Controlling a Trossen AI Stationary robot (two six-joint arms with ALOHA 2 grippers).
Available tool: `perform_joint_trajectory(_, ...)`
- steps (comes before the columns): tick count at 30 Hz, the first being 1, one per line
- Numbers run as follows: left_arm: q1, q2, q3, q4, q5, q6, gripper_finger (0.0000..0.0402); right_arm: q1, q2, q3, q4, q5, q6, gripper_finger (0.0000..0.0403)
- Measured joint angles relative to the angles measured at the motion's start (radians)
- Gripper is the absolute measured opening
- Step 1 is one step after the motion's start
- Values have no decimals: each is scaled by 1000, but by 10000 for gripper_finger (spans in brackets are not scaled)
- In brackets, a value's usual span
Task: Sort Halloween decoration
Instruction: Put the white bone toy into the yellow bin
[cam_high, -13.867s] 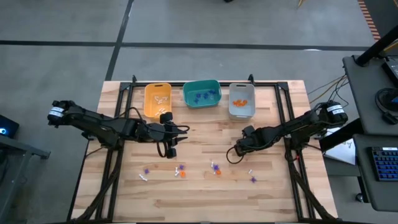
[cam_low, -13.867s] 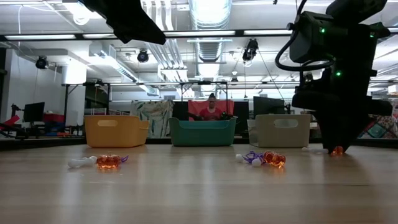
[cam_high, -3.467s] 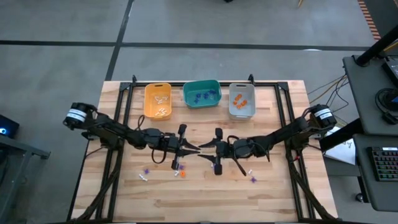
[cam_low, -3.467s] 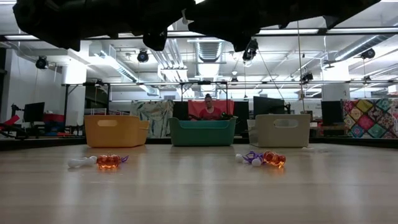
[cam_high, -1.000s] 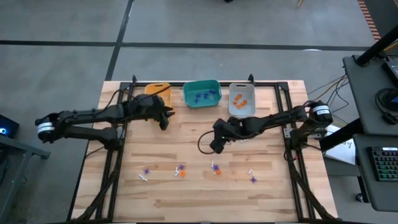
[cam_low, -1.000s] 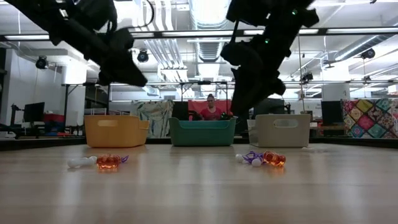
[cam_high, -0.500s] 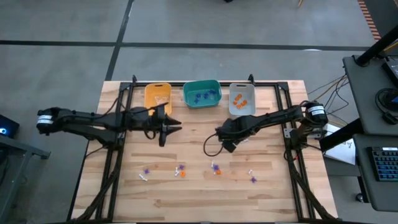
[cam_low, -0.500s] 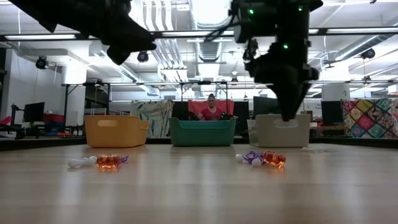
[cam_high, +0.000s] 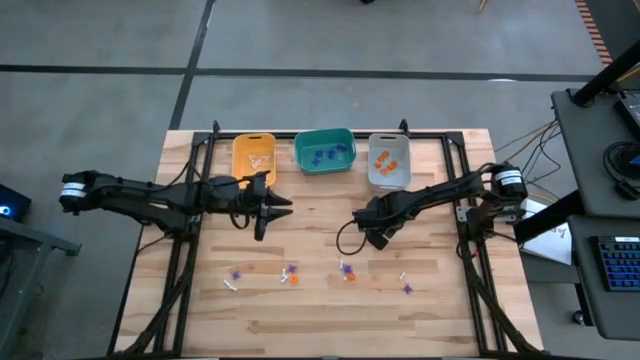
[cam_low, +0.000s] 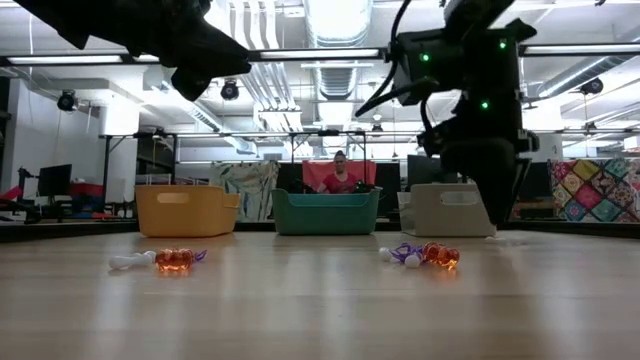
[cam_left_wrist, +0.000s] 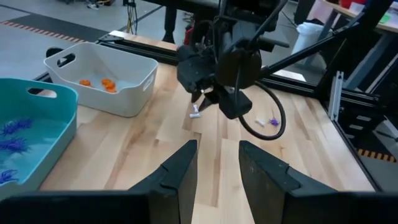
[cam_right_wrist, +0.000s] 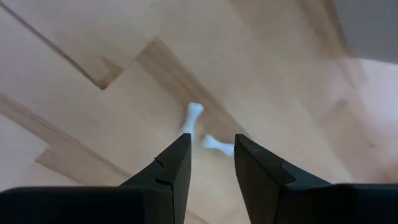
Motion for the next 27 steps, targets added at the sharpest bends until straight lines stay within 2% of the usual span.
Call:
perform_joint_trajectory(8, 0, 0, 0, 8, 0, 3, 101, 0, 2, -59, 119, -11, -27, 114)
perform_joint_trajectory(17, 0, 0, 0, 23, 0, 3, 101, -15, 0, -114, 212, -13, -55, 96)
perform_joint_trajectory(27, 0, 0, -7, 50, 0, 7, 101, -15, -1, -126, 266, -19, -111, 15)
